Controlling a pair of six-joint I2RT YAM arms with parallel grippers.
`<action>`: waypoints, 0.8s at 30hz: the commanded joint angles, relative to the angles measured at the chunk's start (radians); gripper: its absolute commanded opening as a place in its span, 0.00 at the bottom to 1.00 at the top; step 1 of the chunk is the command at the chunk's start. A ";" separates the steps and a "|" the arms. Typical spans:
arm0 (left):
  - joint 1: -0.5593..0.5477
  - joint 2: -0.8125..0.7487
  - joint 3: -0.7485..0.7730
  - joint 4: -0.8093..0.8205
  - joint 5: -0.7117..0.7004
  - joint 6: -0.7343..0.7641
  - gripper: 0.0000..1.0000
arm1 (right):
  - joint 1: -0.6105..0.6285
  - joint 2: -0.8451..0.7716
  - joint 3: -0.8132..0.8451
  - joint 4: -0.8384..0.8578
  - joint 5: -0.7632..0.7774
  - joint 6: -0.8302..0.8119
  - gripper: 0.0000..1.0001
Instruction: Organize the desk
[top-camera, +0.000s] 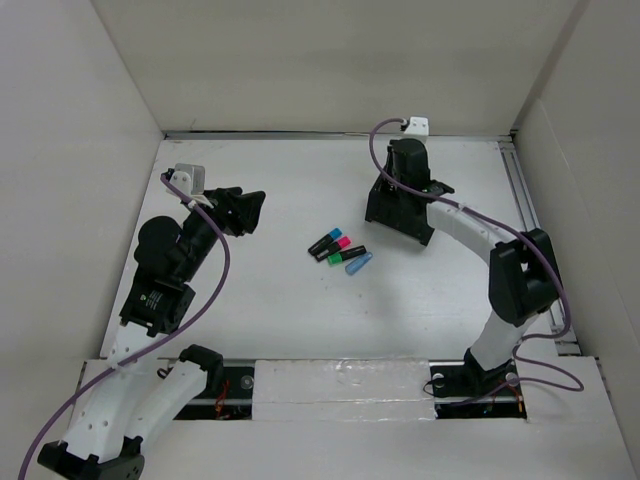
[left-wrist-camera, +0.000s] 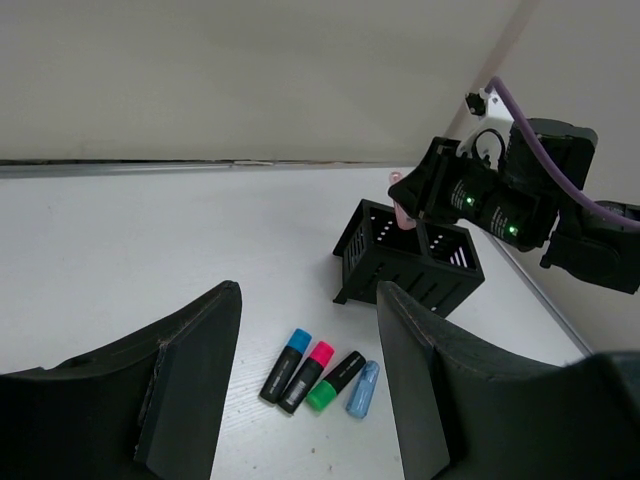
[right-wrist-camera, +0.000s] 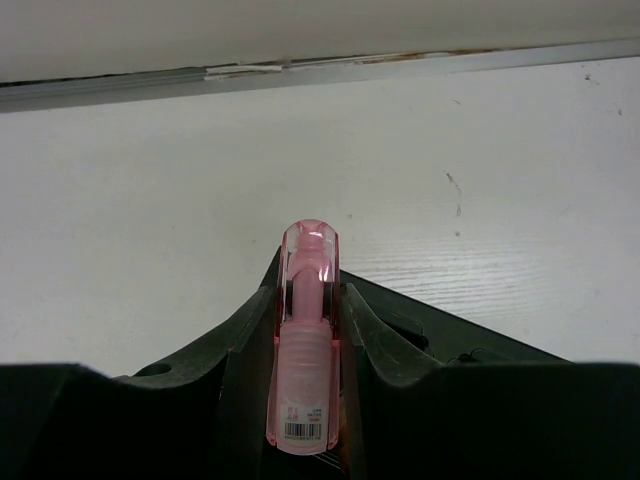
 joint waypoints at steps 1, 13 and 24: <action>0.002 -0.010 0.002 0.040 0.015 -0.003 0.52 | -0.002 0.016 -0.002 0.011 0.030 0.009 0.31; 0.002 -0.005 0.002 0.040 0.012 -0.003 0.52 | 0.008 -0.027 -0.042 0.005 0.025 0.002 0.56; 0.002 -0.008 0.005 0.035 0.008 -0.002 0.52 | 0.270 -0.329 -0.345 0.057 0.012 0.134 0.05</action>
